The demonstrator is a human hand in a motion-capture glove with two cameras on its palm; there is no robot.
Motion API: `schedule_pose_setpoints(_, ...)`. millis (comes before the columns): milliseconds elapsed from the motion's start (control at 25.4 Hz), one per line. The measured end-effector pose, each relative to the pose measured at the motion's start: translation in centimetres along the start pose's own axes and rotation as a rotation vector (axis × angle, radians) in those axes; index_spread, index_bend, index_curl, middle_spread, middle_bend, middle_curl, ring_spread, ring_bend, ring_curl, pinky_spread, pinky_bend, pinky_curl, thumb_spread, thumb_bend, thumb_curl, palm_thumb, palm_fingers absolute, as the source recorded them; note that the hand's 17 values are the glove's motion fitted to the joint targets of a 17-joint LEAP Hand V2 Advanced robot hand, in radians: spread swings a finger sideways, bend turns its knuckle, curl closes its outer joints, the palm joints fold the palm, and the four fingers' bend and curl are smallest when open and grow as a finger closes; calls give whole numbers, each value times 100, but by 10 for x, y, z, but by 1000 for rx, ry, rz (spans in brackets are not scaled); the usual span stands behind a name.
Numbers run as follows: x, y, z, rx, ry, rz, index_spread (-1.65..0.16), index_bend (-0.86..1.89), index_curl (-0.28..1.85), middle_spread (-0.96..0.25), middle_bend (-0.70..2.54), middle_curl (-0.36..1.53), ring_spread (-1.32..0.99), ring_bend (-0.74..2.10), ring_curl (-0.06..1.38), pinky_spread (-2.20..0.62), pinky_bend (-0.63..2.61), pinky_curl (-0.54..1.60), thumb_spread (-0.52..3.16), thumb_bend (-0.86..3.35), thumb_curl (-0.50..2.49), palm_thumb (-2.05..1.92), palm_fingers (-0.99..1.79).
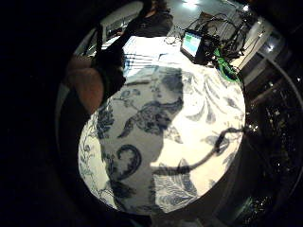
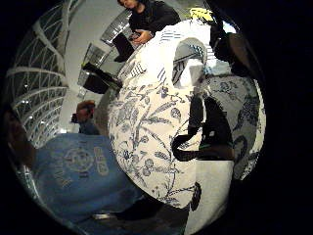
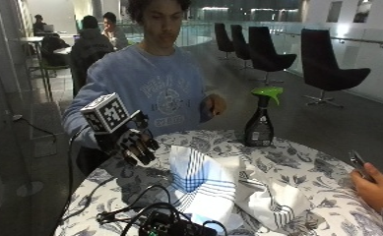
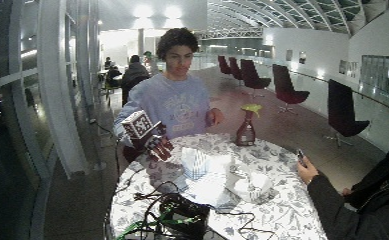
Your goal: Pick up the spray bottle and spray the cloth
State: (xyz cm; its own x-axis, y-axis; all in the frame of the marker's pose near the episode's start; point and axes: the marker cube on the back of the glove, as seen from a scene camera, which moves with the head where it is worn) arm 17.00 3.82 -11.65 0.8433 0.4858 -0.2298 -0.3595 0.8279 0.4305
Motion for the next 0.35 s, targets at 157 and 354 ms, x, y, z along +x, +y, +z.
schedule_pose_setpoints(157,0,-3,2,-10,10,-18,-29,12,27,-6,30,44,-3,41,37,18,17,32,111,-1,56,90,92)
schedule_pose_setpoints(354,-2,-3,4,-16,15,-23,-29,12,27,-7,31,44,-3,40,37,18,17,31,112,-1,56,90,92)
